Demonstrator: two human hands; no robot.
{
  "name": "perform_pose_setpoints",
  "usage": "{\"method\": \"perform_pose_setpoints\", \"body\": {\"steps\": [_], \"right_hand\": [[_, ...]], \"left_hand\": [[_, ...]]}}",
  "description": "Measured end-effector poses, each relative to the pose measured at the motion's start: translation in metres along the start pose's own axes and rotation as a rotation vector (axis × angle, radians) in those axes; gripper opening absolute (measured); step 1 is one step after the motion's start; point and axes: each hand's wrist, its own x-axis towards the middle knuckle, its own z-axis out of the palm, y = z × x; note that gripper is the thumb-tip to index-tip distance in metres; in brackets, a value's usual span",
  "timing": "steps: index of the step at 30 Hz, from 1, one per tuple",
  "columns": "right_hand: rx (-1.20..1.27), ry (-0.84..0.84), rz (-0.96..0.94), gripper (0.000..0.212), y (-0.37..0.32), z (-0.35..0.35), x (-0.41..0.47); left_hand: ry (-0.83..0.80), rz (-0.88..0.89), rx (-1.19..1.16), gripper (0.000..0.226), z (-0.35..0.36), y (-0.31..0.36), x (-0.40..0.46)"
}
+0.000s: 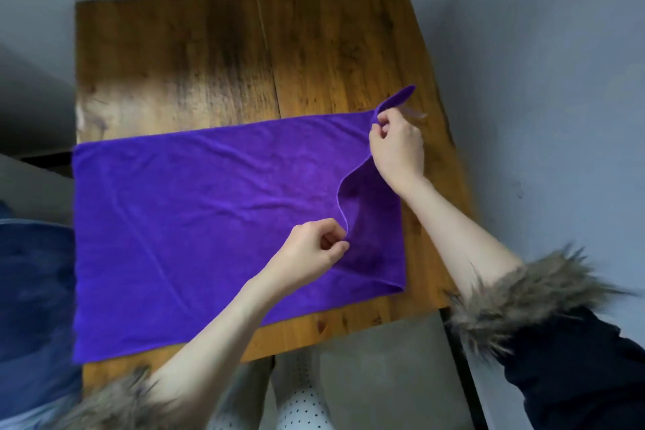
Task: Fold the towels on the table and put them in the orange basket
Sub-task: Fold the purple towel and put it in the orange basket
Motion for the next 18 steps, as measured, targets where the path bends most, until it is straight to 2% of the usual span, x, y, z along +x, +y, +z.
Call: {"method": "perform_pose_setpoints", "body": {"steps": [5, 11, 14, 16, 18], "right_hand": [[0.11, 0.004, -0.164, 0.017, -0.094, 0.01, -0.04], [0.155, -0.103, -0.29, 0.014, -0.193, 0.048, -0.081], [0.194, -0.214, -0.262, 0.015, -0.219, 0.08, -0.096], [0.196, -0.334, -0.224, 0.018, -0.229, 0.106, -0.103], [0.152, -0.452, -0.188, 0.022, -0.223, 0.126, -0.105]], "left_hand": [[0.034, -0.047, -0.119, 0.026, -0.075, -0.018, -0.066], [0.16, -0.135, -0.238, 0.016, -0.145, -0.057, -0.141], [0.253, -0.21, -0.287, 0.019, -0.162, -0.082, -0.16], [0.362, -0.316, -0.224, 0.025, -0.167, -0.109, -0.165], [0.427, -0.456, -0.112, 0.02, -0.167, -0.13, -0.164]]}}
